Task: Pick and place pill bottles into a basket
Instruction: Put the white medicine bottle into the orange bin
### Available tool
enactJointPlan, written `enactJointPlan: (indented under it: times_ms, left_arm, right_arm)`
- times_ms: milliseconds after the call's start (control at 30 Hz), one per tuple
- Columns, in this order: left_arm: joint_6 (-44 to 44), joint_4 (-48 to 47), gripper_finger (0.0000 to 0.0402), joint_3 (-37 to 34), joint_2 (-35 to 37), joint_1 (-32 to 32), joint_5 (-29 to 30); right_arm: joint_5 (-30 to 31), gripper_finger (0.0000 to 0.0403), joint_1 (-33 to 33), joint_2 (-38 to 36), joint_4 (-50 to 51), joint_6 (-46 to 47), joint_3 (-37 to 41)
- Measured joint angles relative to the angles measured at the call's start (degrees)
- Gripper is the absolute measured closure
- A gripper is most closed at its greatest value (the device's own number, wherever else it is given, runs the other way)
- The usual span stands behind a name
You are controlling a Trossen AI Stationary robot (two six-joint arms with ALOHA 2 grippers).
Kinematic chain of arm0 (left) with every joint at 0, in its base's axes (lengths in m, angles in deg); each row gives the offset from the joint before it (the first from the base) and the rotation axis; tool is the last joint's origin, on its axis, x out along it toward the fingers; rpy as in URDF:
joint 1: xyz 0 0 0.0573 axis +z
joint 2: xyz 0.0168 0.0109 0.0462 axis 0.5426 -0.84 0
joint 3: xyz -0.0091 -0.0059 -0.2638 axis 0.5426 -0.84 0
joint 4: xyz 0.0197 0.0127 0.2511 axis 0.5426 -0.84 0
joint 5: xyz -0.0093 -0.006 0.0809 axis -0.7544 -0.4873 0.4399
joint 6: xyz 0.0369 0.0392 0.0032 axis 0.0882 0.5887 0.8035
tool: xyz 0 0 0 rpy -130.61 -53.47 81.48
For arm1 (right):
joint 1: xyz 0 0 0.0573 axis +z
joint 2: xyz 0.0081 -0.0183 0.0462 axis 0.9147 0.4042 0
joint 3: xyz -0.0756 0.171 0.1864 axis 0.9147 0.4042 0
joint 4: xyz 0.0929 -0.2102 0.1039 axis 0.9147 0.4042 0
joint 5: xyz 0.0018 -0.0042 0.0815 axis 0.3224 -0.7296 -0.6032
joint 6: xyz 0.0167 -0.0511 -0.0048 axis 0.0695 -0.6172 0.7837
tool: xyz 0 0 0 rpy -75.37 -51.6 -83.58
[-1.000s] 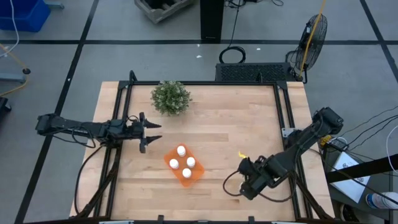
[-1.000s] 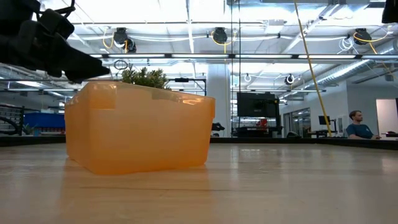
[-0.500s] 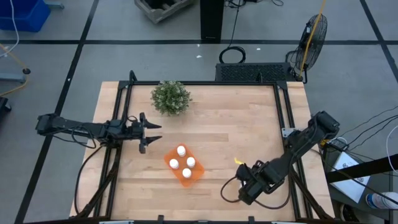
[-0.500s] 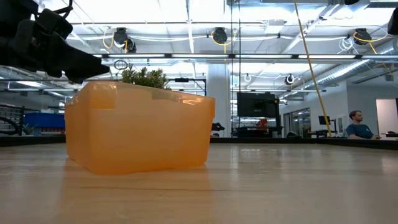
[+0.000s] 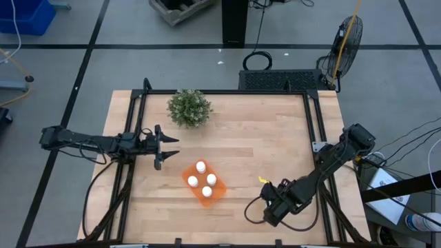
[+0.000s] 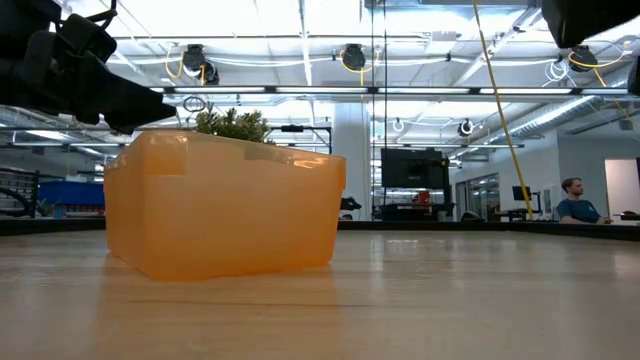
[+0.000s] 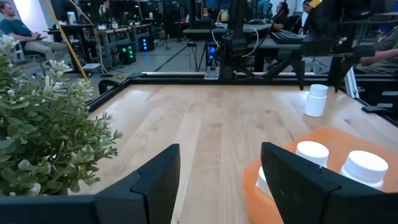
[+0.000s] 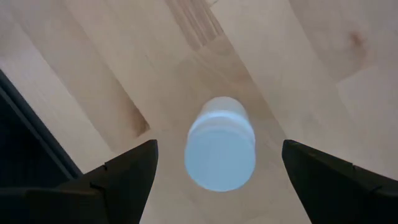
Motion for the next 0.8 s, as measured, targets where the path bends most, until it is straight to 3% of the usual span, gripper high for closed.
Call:
enactJointPlan:
  times_ms: [433,567,700,800]
  left_arm:
    - [-0.09,0.00,0.0171,0.00,0.00,0.00,0.02]
    - [0.00,0.00,0.0172,0.00,0.00,0.00,0.01]
    - [-0.04,-0.03,0.0172,0.00,0.00,0.00,0.02]
    - [0.00,-0.06,0.0172,0.00,0.00,0.00,0.00]
  right_arm:
    - [-1.63,0.0085,0.00,-0.04,-2.23,-2.09,1.34]
    - [-1.41,0.0147,0.00,-0.04,-2.34,-4.41,1.34]
    - [-1.02,0.0263,0.00,-0.08,-2.38,-7.60,1.34]
    - [0.41,0.0265,0.00,-0.11,-2.39,-10.90,1.34]
